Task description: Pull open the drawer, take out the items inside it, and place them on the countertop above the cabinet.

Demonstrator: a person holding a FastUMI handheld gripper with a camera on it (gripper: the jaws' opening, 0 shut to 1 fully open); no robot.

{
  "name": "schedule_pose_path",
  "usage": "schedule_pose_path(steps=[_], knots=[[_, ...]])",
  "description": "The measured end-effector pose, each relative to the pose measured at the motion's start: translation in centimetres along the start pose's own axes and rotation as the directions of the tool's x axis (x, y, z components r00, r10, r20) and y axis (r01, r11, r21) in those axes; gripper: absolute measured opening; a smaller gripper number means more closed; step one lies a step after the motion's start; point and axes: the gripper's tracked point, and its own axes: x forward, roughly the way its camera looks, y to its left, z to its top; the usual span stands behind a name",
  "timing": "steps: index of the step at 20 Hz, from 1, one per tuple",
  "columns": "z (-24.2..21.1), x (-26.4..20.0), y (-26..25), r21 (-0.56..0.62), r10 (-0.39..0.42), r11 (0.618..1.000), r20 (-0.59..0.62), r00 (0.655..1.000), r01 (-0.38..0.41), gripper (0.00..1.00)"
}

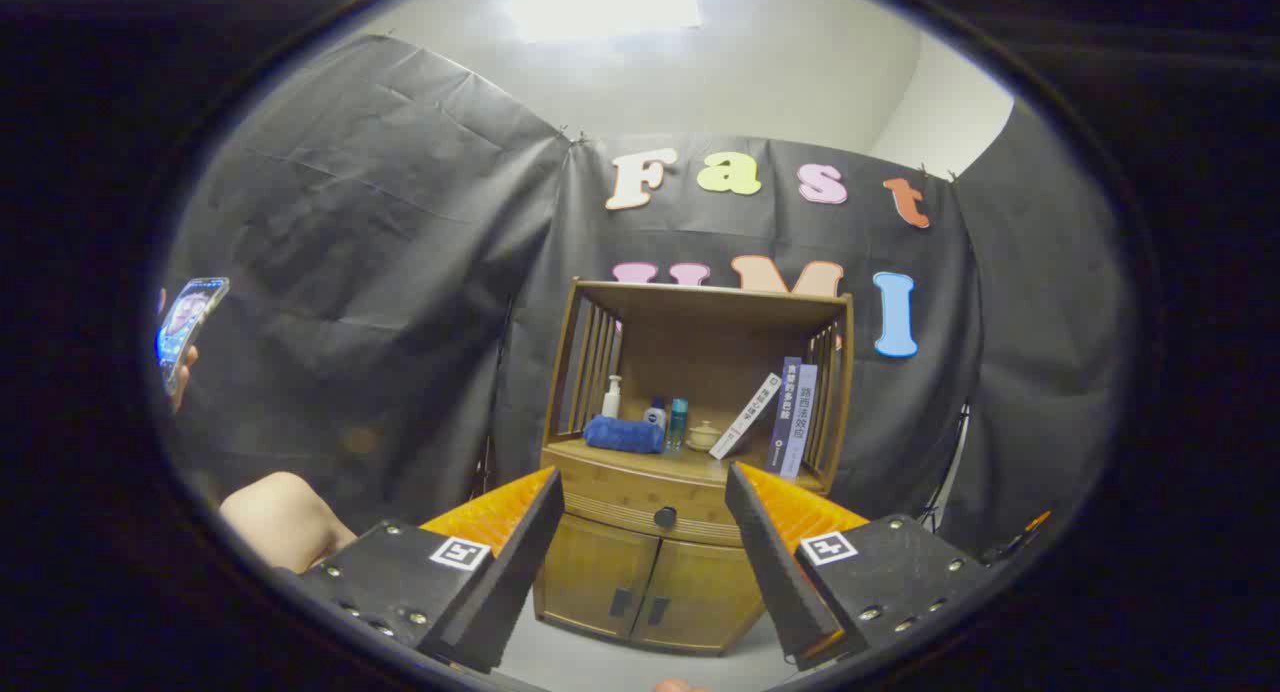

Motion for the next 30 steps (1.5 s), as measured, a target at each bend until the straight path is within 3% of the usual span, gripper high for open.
schedule_pose_path(steps=[21, 30], knots=[[-2.3, 0.3, -1.0, 0.000, -0.047, 0.999, -0.058, 0.997, 0.047, 0.97], [-4.6, 4.8, -1.3, -0.051, -0.052, 0.998, -0.076, 0.996, 0.048, 0.97]])
